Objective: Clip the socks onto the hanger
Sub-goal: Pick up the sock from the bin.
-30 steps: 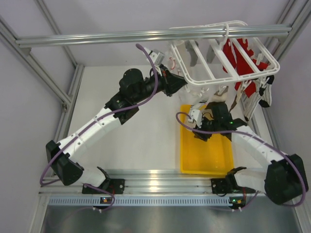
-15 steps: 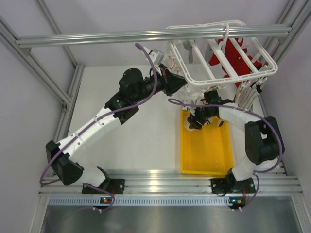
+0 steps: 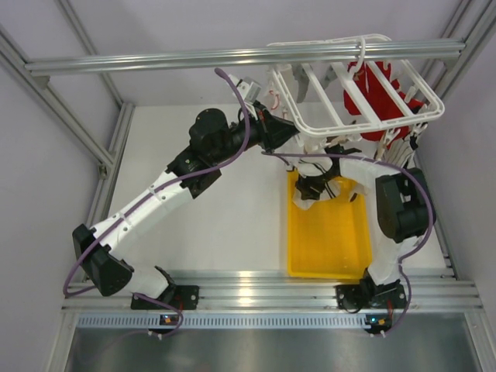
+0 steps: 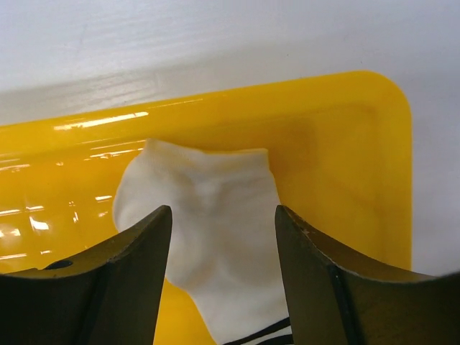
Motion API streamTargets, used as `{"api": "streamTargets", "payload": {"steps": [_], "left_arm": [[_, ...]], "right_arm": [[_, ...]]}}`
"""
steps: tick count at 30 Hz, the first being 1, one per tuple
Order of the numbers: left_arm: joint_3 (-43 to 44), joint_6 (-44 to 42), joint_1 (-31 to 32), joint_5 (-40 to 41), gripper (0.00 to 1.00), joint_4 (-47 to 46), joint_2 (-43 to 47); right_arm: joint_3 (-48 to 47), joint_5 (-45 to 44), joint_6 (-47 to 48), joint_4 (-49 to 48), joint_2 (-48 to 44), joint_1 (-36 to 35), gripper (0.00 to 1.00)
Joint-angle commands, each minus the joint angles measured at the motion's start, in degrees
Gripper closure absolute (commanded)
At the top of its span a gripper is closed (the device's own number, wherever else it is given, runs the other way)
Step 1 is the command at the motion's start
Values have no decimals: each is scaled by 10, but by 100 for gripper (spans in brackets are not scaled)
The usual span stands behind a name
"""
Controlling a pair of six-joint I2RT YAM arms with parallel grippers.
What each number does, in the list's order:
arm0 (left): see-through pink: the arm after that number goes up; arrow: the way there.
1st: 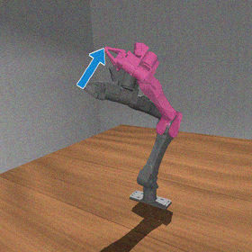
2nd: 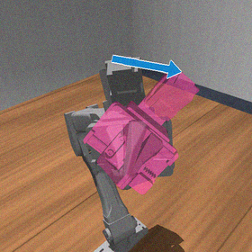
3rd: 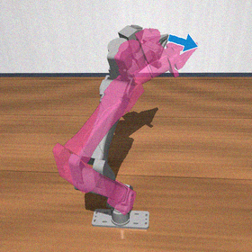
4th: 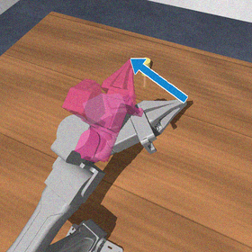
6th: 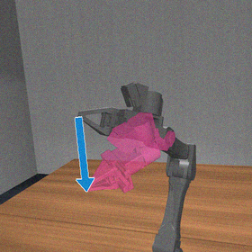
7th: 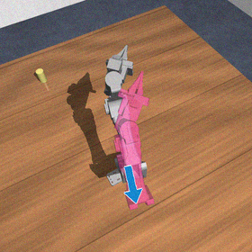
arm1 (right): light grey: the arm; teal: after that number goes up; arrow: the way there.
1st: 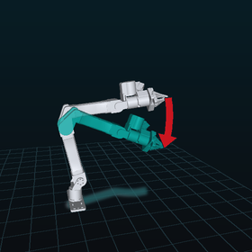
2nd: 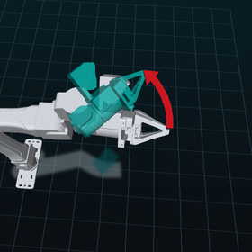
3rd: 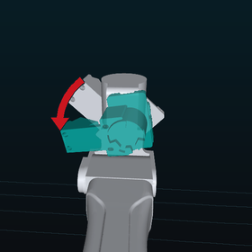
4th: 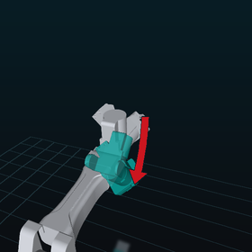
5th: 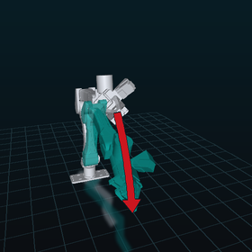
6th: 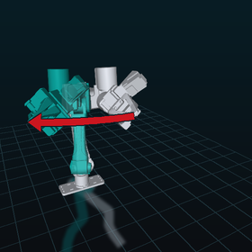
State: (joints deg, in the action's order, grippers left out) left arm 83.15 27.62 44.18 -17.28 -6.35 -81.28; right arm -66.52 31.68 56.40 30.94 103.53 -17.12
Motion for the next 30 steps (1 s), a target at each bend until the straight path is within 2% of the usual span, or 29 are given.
{"api": "streamTargets", "payload": {"steps": [1,7,10,11,13,16,17,19,24,30], "left_arm": [[25,7,0,-10,100,-24,1],[29,6,0,-9,100,-18,-3],[32,6,0,-7,100,-16,-5],[32,5,0,-8,100,-16,-5],[33,4,0,-7,100,-12,-5],[33,2,0,-7,100,-11,-6],[33,2,0,-6,100,-12,-6],[33,2,0,-4,100,-12,-6],[36,2,0,-2,100,-9,-8],[34,2,-1,0,100,-9,-11]], "right_arm": [[-33,-20,31,43,26,-4,41],[-45,-43,54,91,52,-27,41],[-43,-58,64,103,60,-35,50],[-41,-64,66,105,60,-37,59],[-40,-68,84,126,56,-37,66],[-16,-64,106,150,31,-38,82],[-9,-60,107,150,21,-38,93],[6,-53,112,162,-9,-41,100],[56,-19,107,200,-90,-61,100],[120,-11,92,213,-197,-134,100]]}}
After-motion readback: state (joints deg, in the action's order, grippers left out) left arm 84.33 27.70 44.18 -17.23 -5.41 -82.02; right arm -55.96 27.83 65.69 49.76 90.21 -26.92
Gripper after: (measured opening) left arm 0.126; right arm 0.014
